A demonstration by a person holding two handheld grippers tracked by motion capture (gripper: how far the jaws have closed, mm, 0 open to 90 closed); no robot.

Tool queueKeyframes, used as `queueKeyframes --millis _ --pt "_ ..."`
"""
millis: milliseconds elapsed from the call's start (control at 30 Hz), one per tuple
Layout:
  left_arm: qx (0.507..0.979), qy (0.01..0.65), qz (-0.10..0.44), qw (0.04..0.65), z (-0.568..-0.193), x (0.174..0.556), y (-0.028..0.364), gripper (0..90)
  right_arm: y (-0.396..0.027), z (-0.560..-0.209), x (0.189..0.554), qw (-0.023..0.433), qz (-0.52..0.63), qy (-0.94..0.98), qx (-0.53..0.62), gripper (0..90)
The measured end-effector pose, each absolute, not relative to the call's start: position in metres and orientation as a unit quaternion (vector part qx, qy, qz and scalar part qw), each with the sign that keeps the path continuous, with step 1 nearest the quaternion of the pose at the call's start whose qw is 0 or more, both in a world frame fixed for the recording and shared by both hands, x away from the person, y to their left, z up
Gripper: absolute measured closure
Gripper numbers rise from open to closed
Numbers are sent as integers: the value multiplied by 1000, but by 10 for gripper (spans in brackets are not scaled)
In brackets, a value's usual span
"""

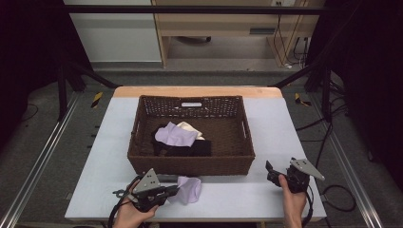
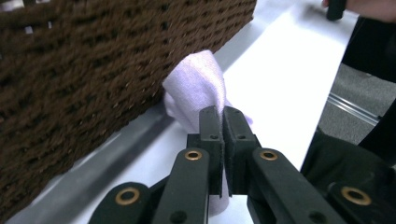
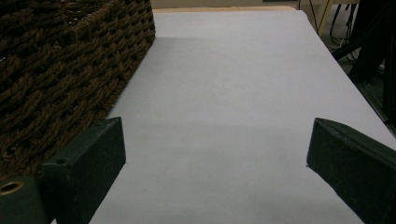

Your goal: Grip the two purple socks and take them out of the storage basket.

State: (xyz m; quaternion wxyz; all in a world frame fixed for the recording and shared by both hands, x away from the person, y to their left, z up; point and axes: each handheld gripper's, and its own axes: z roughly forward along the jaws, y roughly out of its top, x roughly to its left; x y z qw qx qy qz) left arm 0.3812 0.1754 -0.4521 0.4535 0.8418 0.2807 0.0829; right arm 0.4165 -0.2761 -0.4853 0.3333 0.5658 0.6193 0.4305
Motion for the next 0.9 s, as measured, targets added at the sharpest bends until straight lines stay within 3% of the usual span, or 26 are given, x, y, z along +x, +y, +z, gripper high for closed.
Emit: queueKeyframes --millis 333,900 --pt "833 295 105 456 -448 381 180 615 -276 -485 416 333 432 620 564 50" --pt "781 284 171 529 -375 387 199 517 -276 -485 417 332 432 619 565 50"
